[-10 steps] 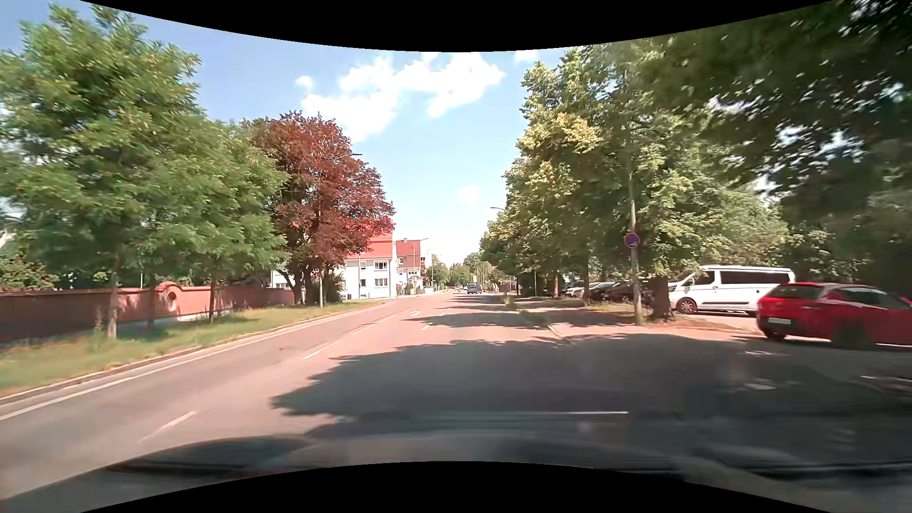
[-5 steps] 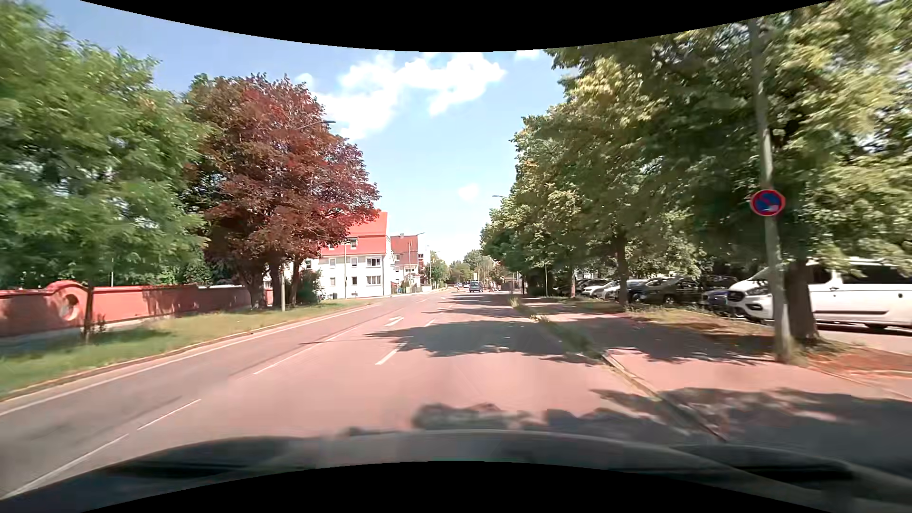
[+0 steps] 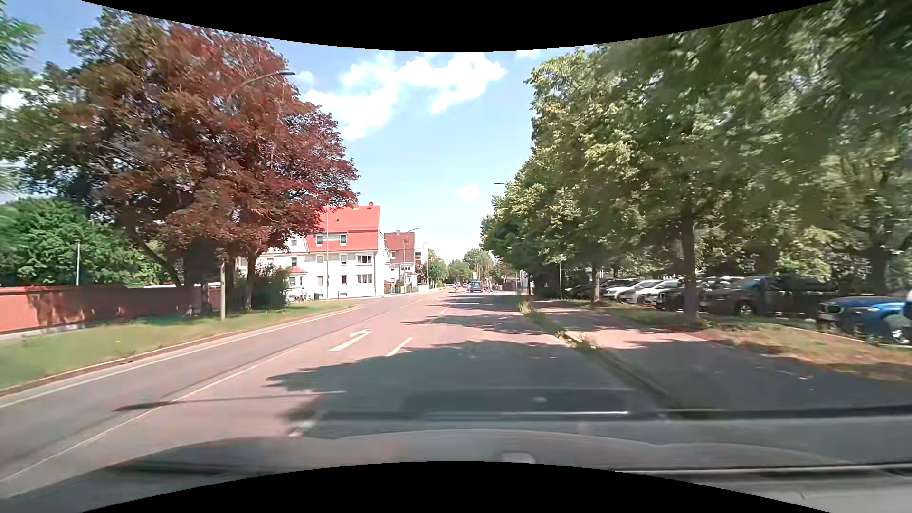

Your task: Follow the waypoints while adhering to traffic rules and regulations

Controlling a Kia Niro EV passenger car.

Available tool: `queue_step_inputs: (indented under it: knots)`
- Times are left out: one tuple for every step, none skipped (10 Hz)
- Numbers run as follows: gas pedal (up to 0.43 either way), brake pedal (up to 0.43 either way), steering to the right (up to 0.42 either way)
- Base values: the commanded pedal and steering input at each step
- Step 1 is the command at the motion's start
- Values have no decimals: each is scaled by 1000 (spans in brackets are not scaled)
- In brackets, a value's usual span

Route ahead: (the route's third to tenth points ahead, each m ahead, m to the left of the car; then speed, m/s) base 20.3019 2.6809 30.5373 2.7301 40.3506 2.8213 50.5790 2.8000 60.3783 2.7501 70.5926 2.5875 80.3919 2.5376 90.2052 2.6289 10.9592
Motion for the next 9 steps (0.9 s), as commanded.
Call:
queue_step_inputs:
  knots:
    - [0,0,0]
    - [0,0,0]
    - [0,0,0]
    - [8,0,-1]
    - [8,0,-1]
    - [8,0,-1]
    - [47,0,-1]
    - [98,0,-2]
    - [110,0,-2]
